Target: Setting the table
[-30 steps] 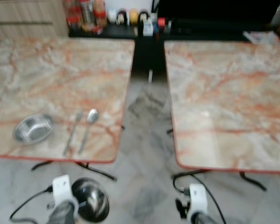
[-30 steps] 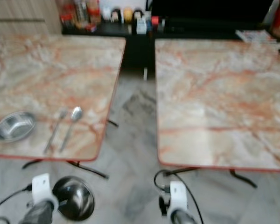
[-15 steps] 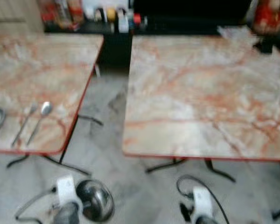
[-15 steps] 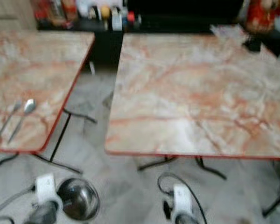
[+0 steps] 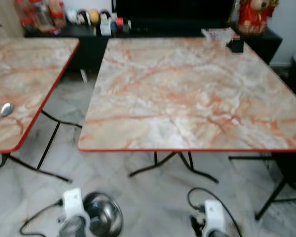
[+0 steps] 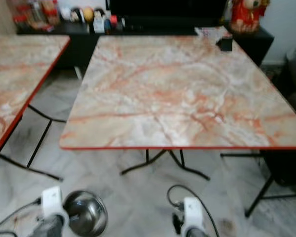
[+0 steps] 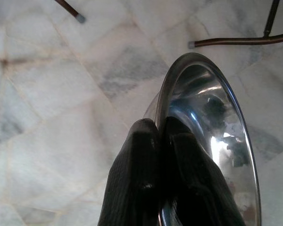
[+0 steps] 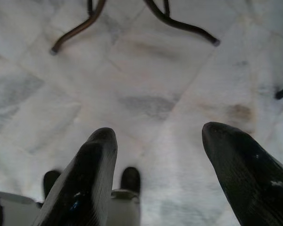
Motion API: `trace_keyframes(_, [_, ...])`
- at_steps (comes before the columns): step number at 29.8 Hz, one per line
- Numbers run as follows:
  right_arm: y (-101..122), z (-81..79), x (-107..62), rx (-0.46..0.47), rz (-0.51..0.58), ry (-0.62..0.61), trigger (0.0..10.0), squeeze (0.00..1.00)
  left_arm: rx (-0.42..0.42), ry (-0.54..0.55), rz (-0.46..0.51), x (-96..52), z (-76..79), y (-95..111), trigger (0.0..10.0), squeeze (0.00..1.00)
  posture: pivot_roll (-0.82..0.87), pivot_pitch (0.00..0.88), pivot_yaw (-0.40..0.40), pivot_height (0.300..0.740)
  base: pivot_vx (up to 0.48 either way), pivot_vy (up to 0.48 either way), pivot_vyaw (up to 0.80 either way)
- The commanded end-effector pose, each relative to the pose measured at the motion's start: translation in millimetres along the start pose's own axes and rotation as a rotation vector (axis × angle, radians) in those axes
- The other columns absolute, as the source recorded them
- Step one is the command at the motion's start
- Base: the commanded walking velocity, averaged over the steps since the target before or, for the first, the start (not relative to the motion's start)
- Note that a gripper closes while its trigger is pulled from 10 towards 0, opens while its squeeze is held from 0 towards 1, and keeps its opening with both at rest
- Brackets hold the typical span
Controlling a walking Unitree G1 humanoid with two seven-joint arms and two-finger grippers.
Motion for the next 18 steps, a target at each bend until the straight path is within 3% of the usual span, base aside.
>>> trace_keyframes(1, [2.1, -11.8, 1.5, 0.009, 0.004, 0.026, 10.0, 0.0, 0.011, 0.023, 0.004, 0.0, -10.7, 1.3, 10.0, 0.0, 0.05, 0.116, -0.031, 0.74, 0.289, -0.379, 0.0])
trace_keyframes(18, [2.5, -11.7, 1.5, 0.006, 0.006, 0.027, 10.0, 0.0, 0.008, 0.024, 0.003, 0.0, -10.5, 0.9, 10.0, 0.0, 0.05, 0.115, -0.033, 0.74, 0.307, -0.364, 0.0])
Point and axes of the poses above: a point about 5 cm out from each wrist's last joint towards the gripper, its own x axis pointing out of the wrist towards the gripper, its own y axis along the axis of the wrist's last joint, z = x × y, the point moved 5 cm from there along x, pointing out of the wrist towards the gripper, and after that the axes turned 1 degree about x, right-handed, at the moved point
